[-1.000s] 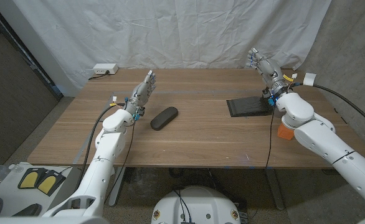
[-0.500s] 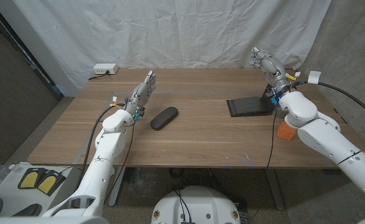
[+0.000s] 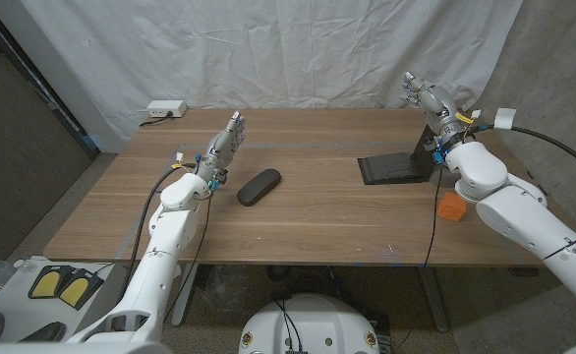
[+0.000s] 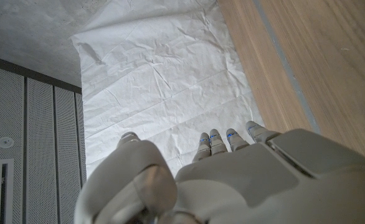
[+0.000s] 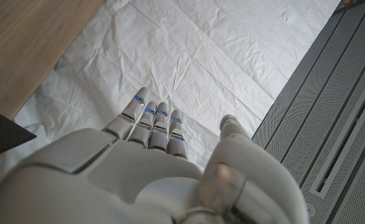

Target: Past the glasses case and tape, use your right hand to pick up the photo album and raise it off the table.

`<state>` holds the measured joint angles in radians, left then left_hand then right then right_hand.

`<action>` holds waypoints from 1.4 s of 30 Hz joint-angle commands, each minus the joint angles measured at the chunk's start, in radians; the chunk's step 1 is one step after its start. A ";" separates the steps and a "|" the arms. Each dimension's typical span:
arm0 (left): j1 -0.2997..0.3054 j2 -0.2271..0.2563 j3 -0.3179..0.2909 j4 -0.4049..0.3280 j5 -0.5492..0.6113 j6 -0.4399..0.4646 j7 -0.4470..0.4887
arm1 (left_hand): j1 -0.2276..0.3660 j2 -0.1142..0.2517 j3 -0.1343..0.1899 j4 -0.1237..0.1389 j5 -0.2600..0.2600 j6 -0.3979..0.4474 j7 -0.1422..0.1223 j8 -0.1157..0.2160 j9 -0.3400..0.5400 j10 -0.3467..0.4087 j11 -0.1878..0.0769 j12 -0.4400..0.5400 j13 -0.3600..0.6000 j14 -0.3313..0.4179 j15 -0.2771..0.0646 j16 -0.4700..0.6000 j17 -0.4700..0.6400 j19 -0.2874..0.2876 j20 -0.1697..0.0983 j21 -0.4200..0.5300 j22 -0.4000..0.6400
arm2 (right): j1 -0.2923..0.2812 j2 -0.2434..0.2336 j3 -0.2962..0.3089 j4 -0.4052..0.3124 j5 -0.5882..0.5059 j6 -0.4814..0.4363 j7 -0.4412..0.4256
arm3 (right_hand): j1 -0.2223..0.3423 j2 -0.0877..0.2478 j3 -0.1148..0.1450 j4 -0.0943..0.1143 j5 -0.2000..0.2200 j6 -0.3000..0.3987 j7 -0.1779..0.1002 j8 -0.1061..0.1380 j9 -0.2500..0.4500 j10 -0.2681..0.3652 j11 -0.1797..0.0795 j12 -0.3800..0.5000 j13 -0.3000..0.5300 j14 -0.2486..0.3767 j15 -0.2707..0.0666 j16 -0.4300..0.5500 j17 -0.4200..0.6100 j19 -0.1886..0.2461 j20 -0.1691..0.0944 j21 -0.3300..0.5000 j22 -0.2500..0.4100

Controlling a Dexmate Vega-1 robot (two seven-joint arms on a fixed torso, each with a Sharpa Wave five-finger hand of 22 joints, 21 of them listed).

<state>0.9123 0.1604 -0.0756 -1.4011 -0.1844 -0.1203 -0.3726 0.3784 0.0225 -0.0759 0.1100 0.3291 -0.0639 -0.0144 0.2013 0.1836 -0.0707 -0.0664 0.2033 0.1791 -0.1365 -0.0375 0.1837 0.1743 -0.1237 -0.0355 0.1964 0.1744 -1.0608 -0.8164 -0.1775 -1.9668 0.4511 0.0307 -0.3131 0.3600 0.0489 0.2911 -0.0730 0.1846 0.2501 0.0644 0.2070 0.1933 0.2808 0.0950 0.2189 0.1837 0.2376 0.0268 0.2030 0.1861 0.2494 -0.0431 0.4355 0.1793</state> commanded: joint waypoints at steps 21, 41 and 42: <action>-0.032 0.017 0.014 -0.022 0.017 0.061 -0.021 | 0.014 0.004 -0.003 -0.004 0.005 -0.001 0.004 -0.001 0.004 0.003 -0.006 -0.002 0.005 0.004 -0.006 0.000 0.004 -0.014 -0.086 0.000 0.004 | -0.050 -0.114 0.093 -0.129 0.007 -0.205 -0.088 | 0.044 0.004 0.012 -0.028 0.000 0.017 -0.015 0.004 0.003 0.008 0.000 0.005 0.005 0.013 0.003 -0.002 0.000 0.014 0.005 -0.008 0.004; -0.061 0.010 0.029 0.008 0.029 0.064 -0.023 | 0.017 0.005 -0.006 -0.005 0.005 0.002 0.005 -0.001 0.004 0.007 -0.003 -0.001 0.005 0.014 0.002 0.004 0.004 -0.013 -0.080 0.001 0.004 | -0.020 -0.191 0.118 -0.158 0.037 -0.360 -0.103 | 0.076 0.011 0.020 -0.049 0.001 0.053 -0.045 0.013 0.003 0.022 -0.004 0.009 0.005 0.025 0.002 0.002 0.003 0.022 0.011 -0.015 0.004; -0.061 0.010 0.029 0.009 0.029 0.063 -0.023 | 0.018 0.006 -0.007 -0.005 0.005 0.002 0.004 -0.001 0.004 0.008 -0.003 -0.001 0.005 0.015 0.003 0.004 0.004 -0.013 -0.080 0.001 0.004 | -0.020 -0.192 0.118 -0.158 0.038 -0.360 -0.104 | 0.076 0.011 0.020 -0.049 0.001 0.053 -0.047 0.013 0.002 0.023 -0.004 0.009 0.005 0.025 0.002 0.002 0.003 0.022 0.011 -0.015 0.004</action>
<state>0.8675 0.1747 -0.0563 -1.4083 -0.1623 -0.0541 -0.3969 0.3837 0.0278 -0.0813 0.1046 0.3290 -0.0640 -0.0143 0.2013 0.1836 -0.0708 -0.0664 0.2033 0.1791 -0.1278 -0.0358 0.1838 0.1743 -0.1291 -0.0301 0.1964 0.1745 -1.0843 -0.9716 -0.0783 -2.1100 0.4808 -0.2664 -0.3999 0.4269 0.0609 0.3089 -0.1189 0.1847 0.2933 0.0213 0.2147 0.1931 0.2950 0.0911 0.2189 0.1836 0.2522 0.0304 0.2031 0.1862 0.2619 -0.0304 0.4214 0.1791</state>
